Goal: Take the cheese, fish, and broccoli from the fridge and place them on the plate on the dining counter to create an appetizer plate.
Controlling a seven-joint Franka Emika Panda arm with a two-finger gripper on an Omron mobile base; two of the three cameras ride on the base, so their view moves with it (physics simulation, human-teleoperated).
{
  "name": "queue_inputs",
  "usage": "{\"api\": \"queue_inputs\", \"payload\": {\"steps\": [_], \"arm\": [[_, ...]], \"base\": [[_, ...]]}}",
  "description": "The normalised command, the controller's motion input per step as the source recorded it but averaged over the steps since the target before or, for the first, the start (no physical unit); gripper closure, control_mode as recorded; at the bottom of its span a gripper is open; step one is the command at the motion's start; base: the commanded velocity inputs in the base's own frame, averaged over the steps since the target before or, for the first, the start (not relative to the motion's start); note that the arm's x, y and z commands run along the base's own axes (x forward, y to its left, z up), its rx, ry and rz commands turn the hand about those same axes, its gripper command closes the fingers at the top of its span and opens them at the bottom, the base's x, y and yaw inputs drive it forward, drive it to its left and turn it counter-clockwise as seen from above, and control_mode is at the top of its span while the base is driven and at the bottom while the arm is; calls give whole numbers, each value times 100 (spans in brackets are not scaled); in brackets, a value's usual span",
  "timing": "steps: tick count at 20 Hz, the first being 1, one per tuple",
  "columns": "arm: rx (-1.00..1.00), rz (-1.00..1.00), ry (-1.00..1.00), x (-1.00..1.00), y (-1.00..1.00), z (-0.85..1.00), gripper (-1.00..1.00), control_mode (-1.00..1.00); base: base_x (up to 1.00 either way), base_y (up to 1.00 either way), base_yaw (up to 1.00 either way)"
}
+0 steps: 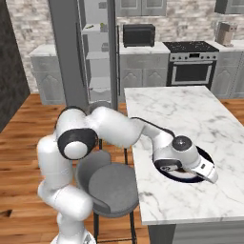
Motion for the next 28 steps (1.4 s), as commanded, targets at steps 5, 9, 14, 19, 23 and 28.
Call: {"api": "queue_inputs", "payload": {"steps": [5, 9, 14, 19, 23, 28], "arm": [[-1, 0, -14, -15, 72, 100, -100, -100], [0, 0, -6, -41, 84, 100, -100, -100], [0, 2, 0, -65, 90, 100, -100, -100], [4, 17, -10, -67, 74, 100, -100, -100], [-9, 22, -11, -85, 88, 98, -100, -100], [2, 11, -6, -49, 54, 100, -100, -100]], "base": [[0, 0, 0], [0, 0, 0], [0, 0, 0], [0, 0, 0], [0, 0, 0], [0, 0, 0]]}}
